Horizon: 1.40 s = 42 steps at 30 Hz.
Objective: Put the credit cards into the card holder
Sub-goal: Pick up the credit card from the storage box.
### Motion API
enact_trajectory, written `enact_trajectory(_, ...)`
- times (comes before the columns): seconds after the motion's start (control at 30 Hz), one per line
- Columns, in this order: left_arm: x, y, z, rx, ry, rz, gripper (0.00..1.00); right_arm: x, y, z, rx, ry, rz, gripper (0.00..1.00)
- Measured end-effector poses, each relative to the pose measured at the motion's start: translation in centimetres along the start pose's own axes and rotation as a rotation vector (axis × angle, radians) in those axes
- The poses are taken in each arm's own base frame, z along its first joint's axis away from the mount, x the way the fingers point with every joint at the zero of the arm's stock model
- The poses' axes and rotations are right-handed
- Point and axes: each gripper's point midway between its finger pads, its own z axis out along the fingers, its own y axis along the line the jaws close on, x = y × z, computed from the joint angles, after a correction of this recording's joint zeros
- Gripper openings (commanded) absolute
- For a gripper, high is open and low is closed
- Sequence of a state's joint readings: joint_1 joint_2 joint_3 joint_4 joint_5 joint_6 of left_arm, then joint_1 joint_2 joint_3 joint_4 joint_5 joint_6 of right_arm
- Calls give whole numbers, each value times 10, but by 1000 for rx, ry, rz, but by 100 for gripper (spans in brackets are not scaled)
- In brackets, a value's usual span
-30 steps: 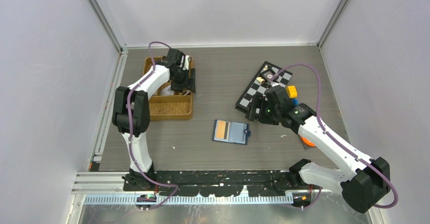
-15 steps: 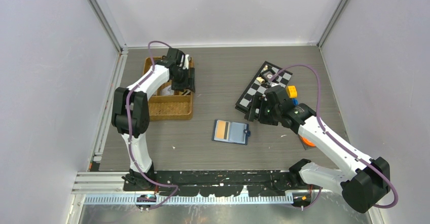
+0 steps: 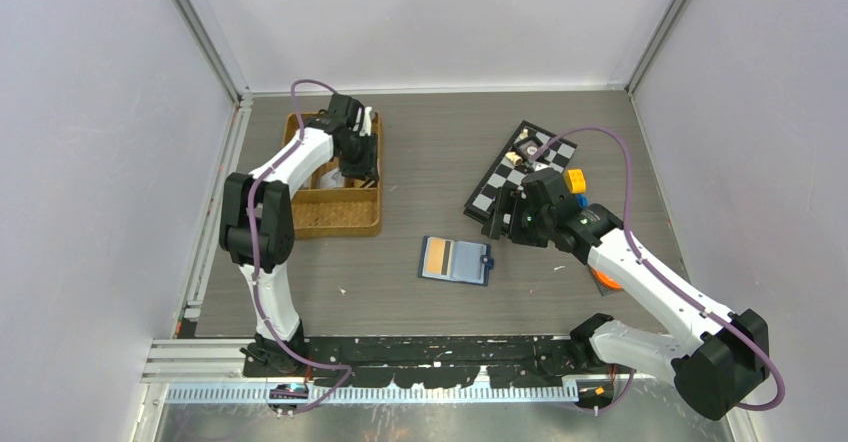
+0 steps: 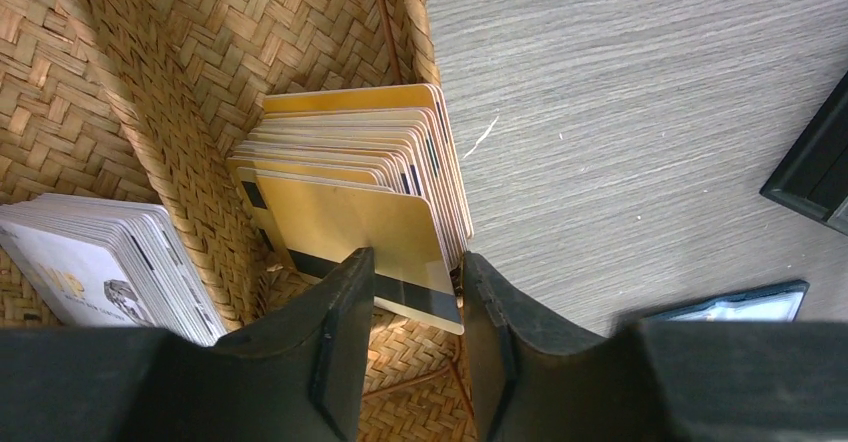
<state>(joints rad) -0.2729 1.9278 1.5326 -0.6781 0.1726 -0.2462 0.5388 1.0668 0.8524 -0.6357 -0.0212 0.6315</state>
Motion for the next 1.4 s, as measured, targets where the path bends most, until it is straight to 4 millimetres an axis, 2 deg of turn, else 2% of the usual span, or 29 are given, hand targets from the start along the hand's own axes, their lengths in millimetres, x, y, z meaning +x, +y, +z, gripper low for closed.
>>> enact_trajectory(0.27,0,1,-4,-12,-3,0,27,0,0,0,0,0,0,80)
enact_trajectory(0.67,2,12,-11,-77,-2,3,5,1,0,2,3,6,1,79)
enact_trajectory(0.9,-3,17,-25,-116,-29,18,3,1,0,3,2,9,3,80)
enact_trajectory(1.1,-10,13,-41,-108,-68,24,0,1,0,5,6,13,3,79)
enact_trajectory(1.4,-7,12,-40,-107,-63,22,1,2,-1,6,10,17,4,79)
